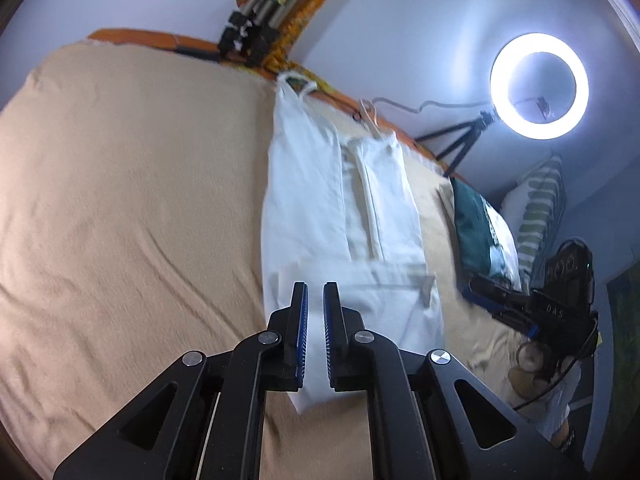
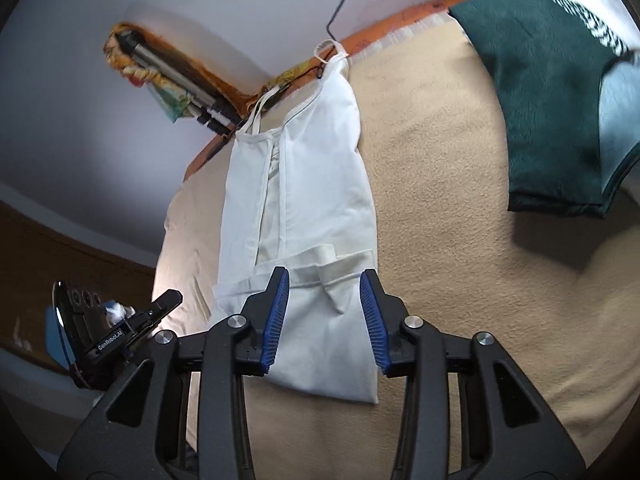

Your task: Fold small clothes

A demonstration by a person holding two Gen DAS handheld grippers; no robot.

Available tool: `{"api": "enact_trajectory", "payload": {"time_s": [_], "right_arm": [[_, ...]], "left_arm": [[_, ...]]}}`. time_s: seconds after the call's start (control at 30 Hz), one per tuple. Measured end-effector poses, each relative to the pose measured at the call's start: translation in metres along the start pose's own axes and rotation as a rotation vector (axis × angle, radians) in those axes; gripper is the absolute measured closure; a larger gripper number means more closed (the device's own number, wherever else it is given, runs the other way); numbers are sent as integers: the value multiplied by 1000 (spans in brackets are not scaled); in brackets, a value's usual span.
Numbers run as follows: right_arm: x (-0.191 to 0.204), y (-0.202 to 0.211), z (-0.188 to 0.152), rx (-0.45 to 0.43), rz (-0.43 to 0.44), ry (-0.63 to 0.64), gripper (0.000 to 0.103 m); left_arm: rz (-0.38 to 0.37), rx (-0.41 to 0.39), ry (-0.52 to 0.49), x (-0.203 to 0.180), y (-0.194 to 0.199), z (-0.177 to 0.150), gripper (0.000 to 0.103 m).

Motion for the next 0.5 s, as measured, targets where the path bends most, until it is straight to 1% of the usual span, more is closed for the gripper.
{"api": "enact_trajectory", "payload": {"time_s": [0.07,0.13,0.2,0.27,0.33,0.4,0.5], "right_arm": [[9,-6,-7,26,-15,59,64],[19,-14,-15,60,-53,140,64],[23,-25,-25,98,-92,194,64],[20,-37,-35,140,-112,197,64],[16,-45,-45,177,-139,195,64],[12,-48,-54,189,-166,206,64],[16,-45,-64,208,-197,255,64]], "left_arm": [[-25,26,-8,-3,-4,-8,97],[-18,34,-47,-9,-7,-14,97],[1,48,-89,-16,-13,-21,97],[27,73,-118,-18,-21,-28,97],[74,87,-154,-18,-27,-35,97],[92,71,-196,-19,-26,-39,97],[130,45,-257,-20,-21,-42,97]]}}
Point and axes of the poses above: each gripper's, at about its wrist camera, not at the fingertips, and y roughly against the way its jaws point, x to its left, z to its top, the point moved 3 cm from there along -y, roughly the way its jaws point, and after that the axes turned 12 degrees about z, right-handed, at the moved point
